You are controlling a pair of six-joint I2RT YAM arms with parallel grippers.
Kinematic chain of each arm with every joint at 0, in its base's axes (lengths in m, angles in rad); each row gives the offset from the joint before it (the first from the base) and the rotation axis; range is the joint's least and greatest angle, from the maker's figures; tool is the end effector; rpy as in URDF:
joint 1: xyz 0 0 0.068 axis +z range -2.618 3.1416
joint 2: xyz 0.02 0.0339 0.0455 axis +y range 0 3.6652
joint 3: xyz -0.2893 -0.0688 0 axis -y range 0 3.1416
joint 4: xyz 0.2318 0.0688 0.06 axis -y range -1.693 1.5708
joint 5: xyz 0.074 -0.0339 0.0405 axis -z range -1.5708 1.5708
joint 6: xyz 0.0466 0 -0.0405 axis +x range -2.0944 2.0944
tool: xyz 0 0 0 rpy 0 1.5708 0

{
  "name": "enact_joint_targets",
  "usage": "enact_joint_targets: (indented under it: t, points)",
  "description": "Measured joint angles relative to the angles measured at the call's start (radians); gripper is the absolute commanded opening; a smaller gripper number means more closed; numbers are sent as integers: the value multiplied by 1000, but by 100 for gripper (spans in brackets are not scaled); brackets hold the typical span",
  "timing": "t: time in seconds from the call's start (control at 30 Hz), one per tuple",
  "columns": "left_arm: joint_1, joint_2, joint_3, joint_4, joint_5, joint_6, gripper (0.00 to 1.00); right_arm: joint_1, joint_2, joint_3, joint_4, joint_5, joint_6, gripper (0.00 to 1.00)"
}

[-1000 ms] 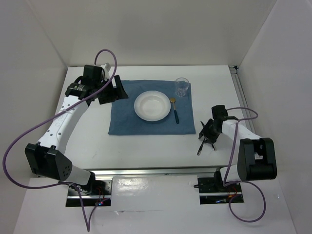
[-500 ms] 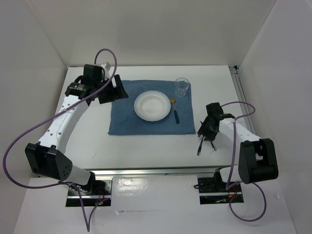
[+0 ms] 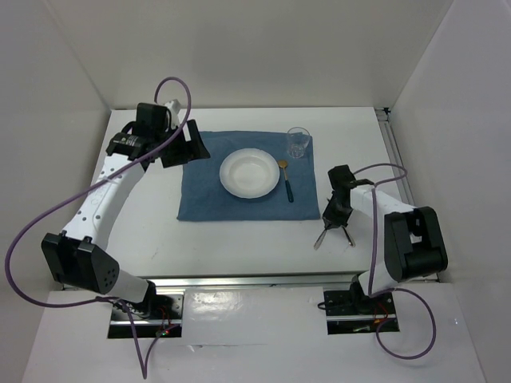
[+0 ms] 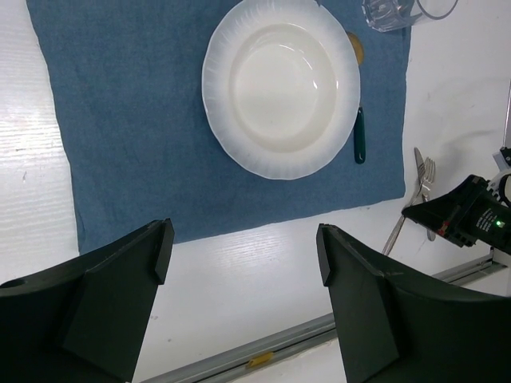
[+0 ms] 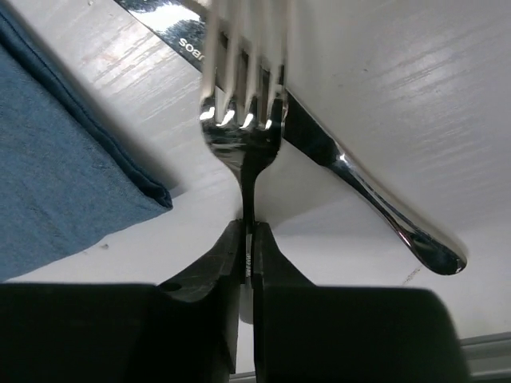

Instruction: Set the dinner table for one person

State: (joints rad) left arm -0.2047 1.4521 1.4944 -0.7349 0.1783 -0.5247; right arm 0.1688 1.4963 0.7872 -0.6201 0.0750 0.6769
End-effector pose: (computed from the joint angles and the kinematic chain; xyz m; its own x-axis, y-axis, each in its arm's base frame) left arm 0.2990 -0.0705 0.3940 -0.7083 -0.3565 -0.6093 -0.0244 0.8750 -0.4835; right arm 0.2394 0.0373 0.1796 -0.8400 0.4905 -0.2321 0.4827 0.8708 0.0932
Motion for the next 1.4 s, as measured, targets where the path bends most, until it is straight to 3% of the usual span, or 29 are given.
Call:
enact_joint_targets:
  t: [0.2,0.37,0.5,0.63,0.77,1.07,1.4]
  points:
    - [0,13,62,-46,0,2,91,30,-37,92,-57,30,-57,0]
    - [17,50,275,-107,10,13,92,72,-96,316,-113,15,-146,0]
    - [32,46,410,-131,13,26,92,197,-72,504,-118,-26,-175,0]
    - [34,29,432,-154,2,22,92,360,66,698,-97,-85,-177,0]
    - [34,1,409,-175,-36,3,92,482,304,933,-73,-144,-172,0]
    - [34,-129,319,-185,-127,-68,91,607,869,1530,-69,-176,-176,0]
    - [34,-173,243,-181,-141,-89,91,583,1006,1553,-22,-230,-90,1]
